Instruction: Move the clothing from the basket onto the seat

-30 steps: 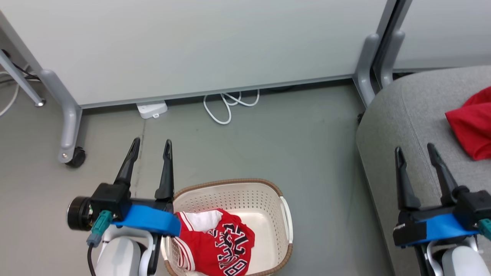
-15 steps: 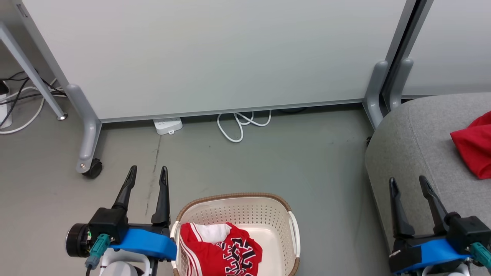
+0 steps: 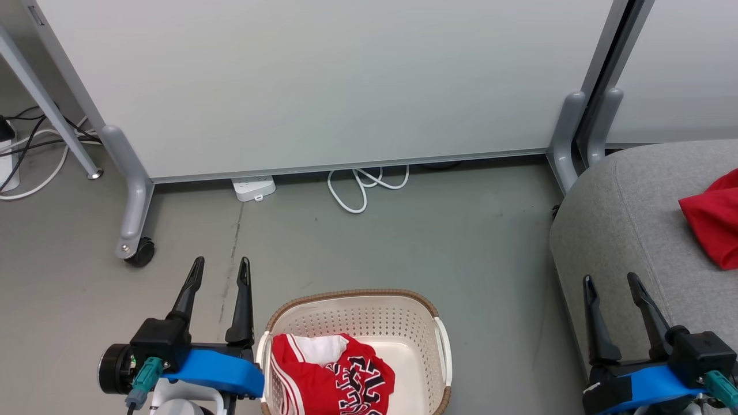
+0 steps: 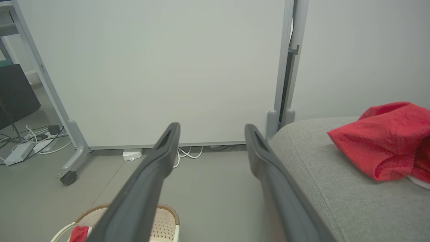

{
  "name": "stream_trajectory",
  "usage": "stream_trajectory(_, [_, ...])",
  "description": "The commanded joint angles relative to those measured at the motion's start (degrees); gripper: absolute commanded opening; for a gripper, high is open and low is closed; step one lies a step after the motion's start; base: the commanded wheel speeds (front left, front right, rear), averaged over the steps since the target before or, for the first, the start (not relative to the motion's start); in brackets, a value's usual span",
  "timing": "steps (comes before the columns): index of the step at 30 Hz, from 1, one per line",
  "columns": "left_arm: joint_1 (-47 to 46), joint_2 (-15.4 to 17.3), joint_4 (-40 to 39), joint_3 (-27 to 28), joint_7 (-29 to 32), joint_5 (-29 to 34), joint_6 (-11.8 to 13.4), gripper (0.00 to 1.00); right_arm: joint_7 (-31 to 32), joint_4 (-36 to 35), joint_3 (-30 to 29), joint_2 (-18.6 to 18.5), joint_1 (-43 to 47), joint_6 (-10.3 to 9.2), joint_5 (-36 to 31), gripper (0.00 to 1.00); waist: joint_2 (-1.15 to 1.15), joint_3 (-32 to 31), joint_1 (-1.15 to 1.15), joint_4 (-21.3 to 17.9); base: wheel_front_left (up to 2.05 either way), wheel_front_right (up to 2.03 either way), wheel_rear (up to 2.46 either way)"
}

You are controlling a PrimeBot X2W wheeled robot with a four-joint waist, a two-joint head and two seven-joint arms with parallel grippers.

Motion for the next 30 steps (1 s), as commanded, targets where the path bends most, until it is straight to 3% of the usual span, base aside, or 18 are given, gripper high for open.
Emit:
stream_trajectory(1, [-0.63,-0.07,0.07,0.29,-0.17,0.02,-0.09,1.00,-0.18,-0.24,-0.01,0.17,0.18,0.01,-0.06,1.00,0.00,0.11,0.00,-0.02,0.00,0.00,0.00])
stream_trajectory(16, [-6.88,0.01,3.87,-3.30,-0.16,1.67,-0.70,1.00,-0.18,-1.11,1.62,0.17,-4.18,0.01,-0.49,1.00,0.00,5.35,0.00,-2.76,0.00,0.00,0.00])
stream_trajectory(30, [-21.73,8.36,19.17,-19.63,-0.17,-0.29,-0.62,1.00,-0.18,-3.49,5.65,-0.05,-15.72,0.01,-1.18,1.00,0.00,18.68,0.00,-10.17,0.00,0.00,0.00])
